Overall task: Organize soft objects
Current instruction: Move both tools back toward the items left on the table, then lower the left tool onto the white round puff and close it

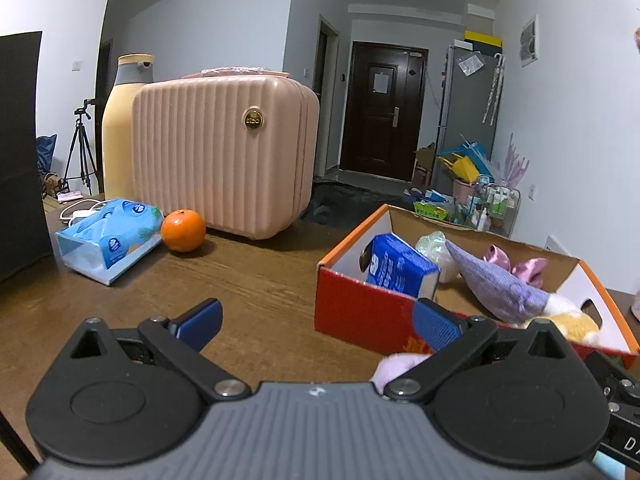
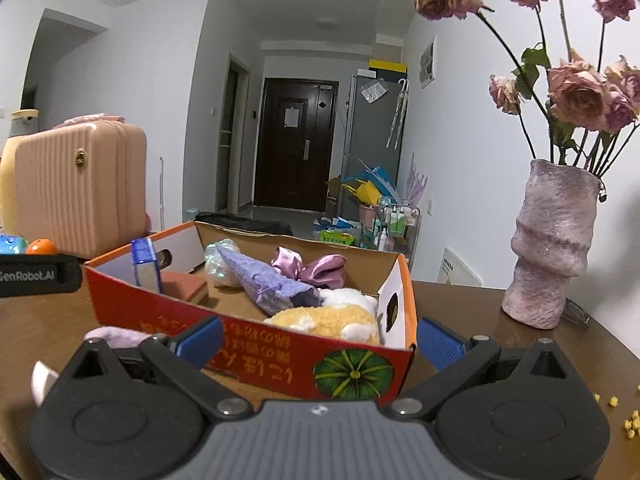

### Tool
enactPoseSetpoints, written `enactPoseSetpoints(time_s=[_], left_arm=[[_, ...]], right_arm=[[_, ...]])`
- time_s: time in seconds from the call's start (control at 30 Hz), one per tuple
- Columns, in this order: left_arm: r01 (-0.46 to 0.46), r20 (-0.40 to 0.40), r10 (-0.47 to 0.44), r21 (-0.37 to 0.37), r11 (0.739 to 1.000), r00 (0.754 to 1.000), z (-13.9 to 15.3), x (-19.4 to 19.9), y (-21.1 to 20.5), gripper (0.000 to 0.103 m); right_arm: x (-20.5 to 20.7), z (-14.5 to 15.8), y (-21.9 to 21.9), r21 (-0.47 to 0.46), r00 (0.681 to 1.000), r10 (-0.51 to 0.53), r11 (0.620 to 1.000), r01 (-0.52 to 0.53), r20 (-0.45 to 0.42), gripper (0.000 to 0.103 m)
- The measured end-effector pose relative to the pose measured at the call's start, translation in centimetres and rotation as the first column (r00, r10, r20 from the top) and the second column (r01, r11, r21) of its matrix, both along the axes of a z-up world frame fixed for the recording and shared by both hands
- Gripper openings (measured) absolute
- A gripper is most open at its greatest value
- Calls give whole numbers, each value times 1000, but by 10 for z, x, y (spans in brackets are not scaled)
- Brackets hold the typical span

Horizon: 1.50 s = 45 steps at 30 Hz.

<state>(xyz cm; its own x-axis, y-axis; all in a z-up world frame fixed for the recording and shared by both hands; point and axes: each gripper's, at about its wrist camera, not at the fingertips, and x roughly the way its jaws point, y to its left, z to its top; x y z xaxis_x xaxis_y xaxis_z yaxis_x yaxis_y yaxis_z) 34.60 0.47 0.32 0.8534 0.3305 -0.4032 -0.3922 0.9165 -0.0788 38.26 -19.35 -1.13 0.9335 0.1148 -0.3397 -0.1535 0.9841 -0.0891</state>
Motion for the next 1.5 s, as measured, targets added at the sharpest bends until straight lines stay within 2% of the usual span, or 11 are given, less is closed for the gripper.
enactPoseSetpoints(time_s=[0.47, 0.8, 1.03, 1.5], left_arm=[[82, -14, -82, 22, 996, 997, -2, -57, -6, 103], [173, -31, -172, 49, 984, 985, -3, -94, -12, 103], [230, -35, -228, 55, 972, 973, -4, -113, -12, 103], [270, -11, -270, 63, 961, 963, 2, -133, -5, 103]], right_arm=[[-62, -4, -5, 2, 1000, 24, 1000, -25, 13, 103], [-97, -5, -17, 6, 999, 32, 999, -32, 10, 103], [-116, -6, -24, 19, 999, 37, 999, -37, -2, 103], [-128, -9, -27, 29, 999, 39, 999, -39, -15, 103]])
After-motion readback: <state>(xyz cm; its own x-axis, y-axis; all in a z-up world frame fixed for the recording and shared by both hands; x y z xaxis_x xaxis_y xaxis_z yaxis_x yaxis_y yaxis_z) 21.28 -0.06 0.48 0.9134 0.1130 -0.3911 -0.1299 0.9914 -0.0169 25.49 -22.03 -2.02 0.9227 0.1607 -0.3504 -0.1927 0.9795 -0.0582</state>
